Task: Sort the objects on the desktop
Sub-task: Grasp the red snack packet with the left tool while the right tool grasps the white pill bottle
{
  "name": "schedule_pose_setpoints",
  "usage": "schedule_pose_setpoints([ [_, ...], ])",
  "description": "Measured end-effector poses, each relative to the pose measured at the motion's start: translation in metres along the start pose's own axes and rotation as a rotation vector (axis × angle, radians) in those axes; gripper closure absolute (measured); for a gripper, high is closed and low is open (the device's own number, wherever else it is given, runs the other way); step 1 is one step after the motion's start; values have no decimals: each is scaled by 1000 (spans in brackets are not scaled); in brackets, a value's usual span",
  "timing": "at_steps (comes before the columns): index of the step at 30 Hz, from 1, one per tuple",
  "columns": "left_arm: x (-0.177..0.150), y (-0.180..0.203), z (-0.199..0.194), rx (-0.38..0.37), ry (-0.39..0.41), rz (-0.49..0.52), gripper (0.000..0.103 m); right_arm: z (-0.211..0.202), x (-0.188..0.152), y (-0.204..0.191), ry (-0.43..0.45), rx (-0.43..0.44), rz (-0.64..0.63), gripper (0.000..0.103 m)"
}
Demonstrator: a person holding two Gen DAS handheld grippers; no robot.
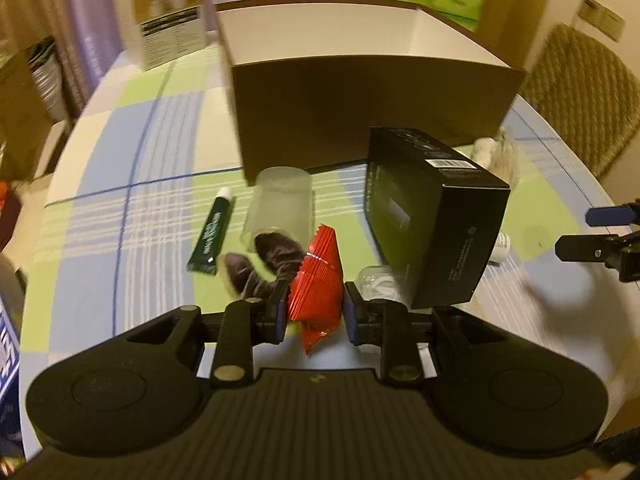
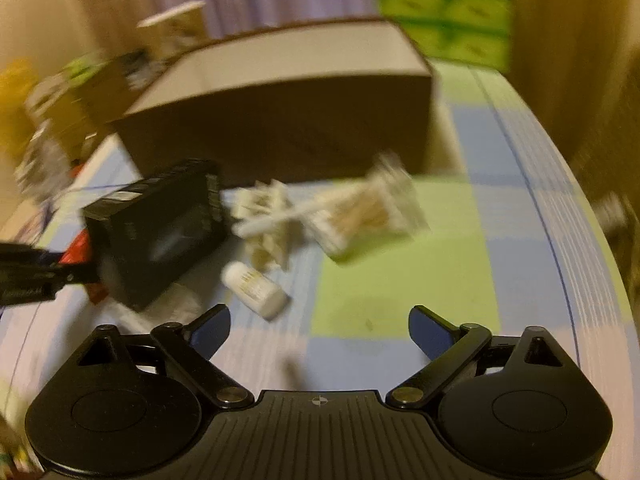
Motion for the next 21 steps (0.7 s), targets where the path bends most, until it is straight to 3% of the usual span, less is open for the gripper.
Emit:
schedule_pose_setpoints([
  [6,-6,-1,-13,62,14,-84,80,20,8,-15,5,140,-202,54],
  [8,-8,-2,-16,80,14,-106,80,32,8,-20,-15,158,-259,60],
  [15,-15,4,-22,120,19,-142,80,61,3,-33,-51,176,-408,63],
  [21,-18,7,-23,129,18,-159,80,70,-2,-35,-60,167,-449,66],
])
Point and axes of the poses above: each gripper's, at about its wrist camera, not at the fingertips, and z roughly the way its jaws point, y to its right, x to its top, the point moved 1 cm from there along z, roughly the way its jaws point, and after that the axes turned 4 degrees about -x, right-handed, at the moved point
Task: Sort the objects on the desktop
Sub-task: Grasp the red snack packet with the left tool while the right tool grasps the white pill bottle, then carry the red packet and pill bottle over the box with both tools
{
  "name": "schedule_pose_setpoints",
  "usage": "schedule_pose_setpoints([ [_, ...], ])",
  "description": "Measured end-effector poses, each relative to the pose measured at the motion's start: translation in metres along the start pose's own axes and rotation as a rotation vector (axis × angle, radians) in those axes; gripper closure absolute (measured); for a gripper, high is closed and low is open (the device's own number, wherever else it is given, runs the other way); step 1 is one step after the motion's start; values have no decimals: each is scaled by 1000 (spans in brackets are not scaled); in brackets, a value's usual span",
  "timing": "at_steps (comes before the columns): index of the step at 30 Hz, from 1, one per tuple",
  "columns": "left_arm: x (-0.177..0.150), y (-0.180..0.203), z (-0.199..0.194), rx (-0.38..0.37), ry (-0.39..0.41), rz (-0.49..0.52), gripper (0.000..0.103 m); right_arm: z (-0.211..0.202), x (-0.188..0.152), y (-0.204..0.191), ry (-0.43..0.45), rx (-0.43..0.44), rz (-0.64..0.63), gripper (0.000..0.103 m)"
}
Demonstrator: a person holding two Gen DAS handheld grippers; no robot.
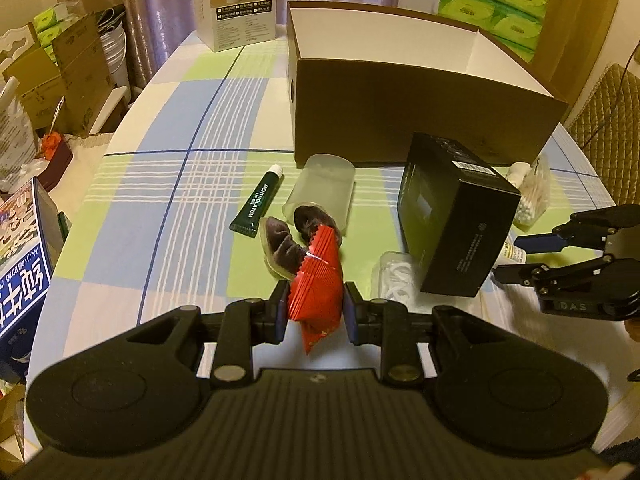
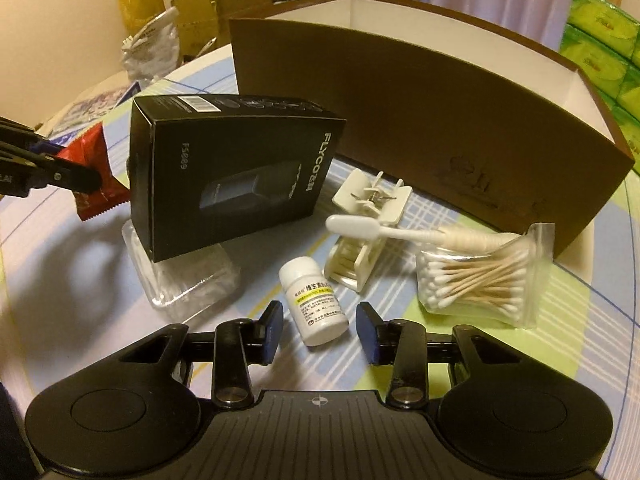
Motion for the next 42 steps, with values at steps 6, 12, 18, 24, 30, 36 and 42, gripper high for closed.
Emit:
schedule_pose_setpoints([
  [6,1,0,0,4,0,-5,80,7,3,-1,-15,-6,-10,74],
  [12,2,-1,0,3,0,0,80,1,2,-3,-24,2,9,78],
  [18,8,-2,-2,-4,6,7,80,-17,4,3,-30,4,85,79],
  [24,18,-1,-8,-22,20,22,80,-41,7,12,-5,-7,172,79],
  [30,43,3,-17,-53,66,35,80,-69,22,21,60,-34,224,79],
  [36,78,13,-20,-87,113,76,80,-91,41,36,133,-33,273,79],
  [42,112,25,-15,-128,149,105,80,-110,68,46,222,-32,256,79],
])
Point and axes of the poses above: each gripper's, at about its wrist camera, not at the fingertips, and z roughly the way its jaws point, y to its right, x to its top, the point moved 1 cm from there along z, roughly the way its jaws point, and after that the axes turned 4 degrees about -x, right-handed, at the moved point
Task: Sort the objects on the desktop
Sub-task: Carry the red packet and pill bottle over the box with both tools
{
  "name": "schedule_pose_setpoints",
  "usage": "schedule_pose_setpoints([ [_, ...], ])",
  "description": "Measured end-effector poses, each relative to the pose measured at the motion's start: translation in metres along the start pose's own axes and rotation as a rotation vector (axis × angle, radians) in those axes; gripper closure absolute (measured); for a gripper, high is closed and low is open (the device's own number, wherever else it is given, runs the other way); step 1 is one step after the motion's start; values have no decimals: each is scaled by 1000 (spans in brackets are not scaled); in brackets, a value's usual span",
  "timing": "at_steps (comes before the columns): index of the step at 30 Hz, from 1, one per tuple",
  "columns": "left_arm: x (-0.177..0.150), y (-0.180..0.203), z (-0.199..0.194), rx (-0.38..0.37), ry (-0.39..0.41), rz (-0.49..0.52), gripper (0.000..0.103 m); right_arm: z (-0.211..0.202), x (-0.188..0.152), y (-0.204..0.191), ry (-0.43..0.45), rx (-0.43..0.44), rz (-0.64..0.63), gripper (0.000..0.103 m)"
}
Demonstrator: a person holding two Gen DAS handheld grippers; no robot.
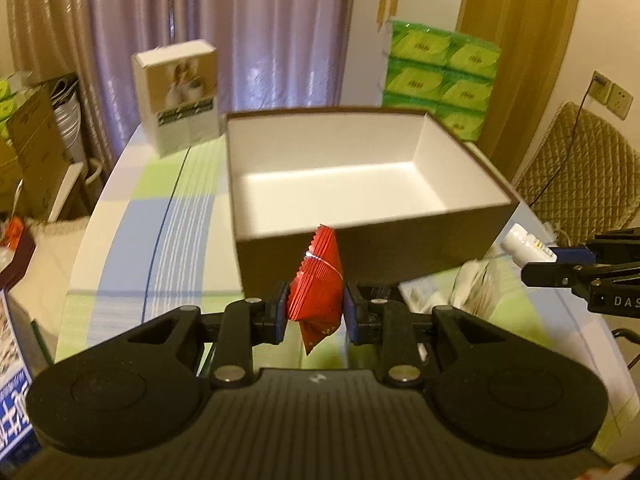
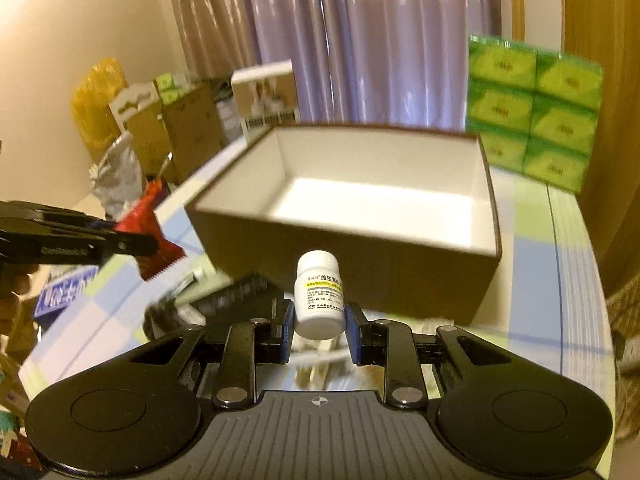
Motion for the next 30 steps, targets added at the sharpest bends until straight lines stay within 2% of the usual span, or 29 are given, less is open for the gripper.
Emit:
schedule_pose_setpoints([
  [10,60,22,38,-81,46,21,80,18,55,14,62,-13,-45,79],
  [17,86,30,79,-107,28,9,80,54,78,30,37,-34,-52,79],
  [25,92,25,135,-120,-77,-45,80,111,85,52,-72,-74,-50,79],
  [30,90,15,166,-91,-162,-82,80,138,79,62,-157,-93,-31,79],
])
Point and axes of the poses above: each gripper's, at about its wrist camera, not at the fingertips, and z roughly the way its jaws point, y to its right, x to its top, the point moved 1 cm from there along z, roughly the way its jaws point, and after that the axes turned 4 degrees about -x, right-handed, at the moved point
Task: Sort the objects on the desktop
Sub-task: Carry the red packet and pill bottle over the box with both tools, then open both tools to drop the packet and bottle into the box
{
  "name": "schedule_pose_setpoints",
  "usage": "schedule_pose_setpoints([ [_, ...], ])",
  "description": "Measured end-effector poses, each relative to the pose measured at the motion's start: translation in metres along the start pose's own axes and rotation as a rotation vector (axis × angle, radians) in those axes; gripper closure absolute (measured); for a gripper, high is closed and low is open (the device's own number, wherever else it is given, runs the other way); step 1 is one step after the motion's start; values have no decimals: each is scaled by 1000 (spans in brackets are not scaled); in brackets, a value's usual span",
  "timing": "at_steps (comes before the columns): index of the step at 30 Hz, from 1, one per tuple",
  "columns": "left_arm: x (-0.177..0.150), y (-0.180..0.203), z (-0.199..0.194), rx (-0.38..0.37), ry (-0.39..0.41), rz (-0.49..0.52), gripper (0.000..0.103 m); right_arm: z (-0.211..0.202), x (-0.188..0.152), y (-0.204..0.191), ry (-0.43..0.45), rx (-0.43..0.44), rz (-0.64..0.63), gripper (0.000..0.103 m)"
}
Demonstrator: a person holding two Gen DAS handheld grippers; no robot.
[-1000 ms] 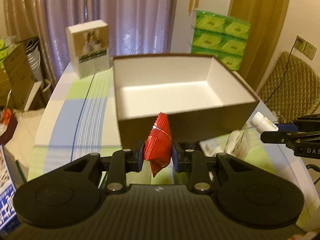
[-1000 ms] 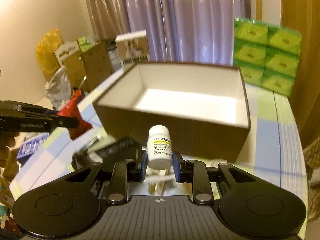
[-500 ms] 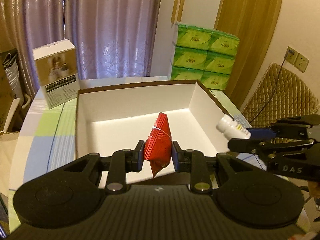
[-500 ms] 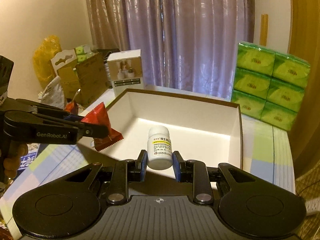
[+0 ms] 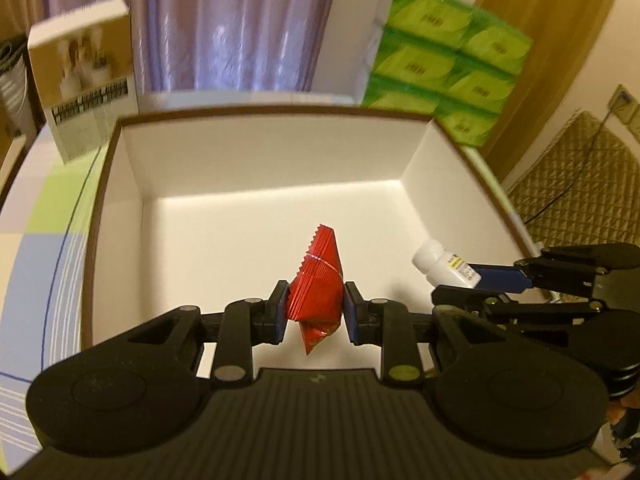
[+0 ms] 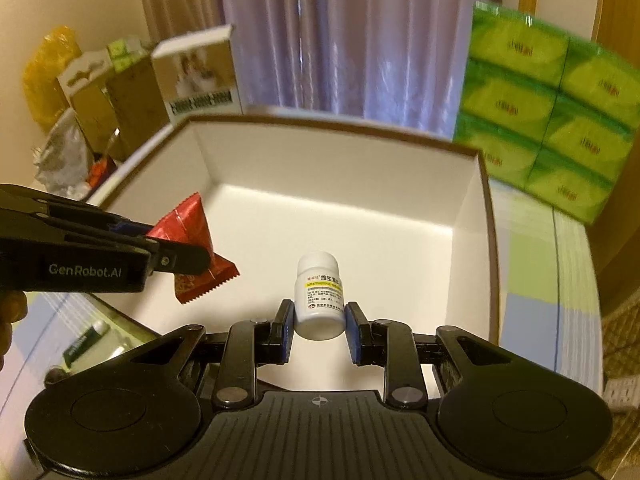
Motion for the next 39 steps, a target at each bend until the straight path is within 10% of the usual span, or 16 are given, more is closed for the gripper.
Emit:
schedule_pose_setpoints([
  [15,4,-16,63,54,-254,-67,79,49,7,14,-188,27,16,79],
  [31,3,-18,51,73,-227,-44,65,58,6,10,-220,32,23,79],
  [35,4,-17,43,78,-202,-40,48,59,9,9,-203,8,37,76],
  [39,4,-16,30,117,-157,-5,32,54,8,7,-178,-3,37,24],
])
Point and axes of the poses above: each gripper's, at about its wrist camera, not at the fingertips, and z roughly the way its jaws point, y to its right, x to its top, the point moved 1 cm from there along z, roughly the way its jaws point, and after that the axes turned 4 degrees about -x, right-handed, at the moved point
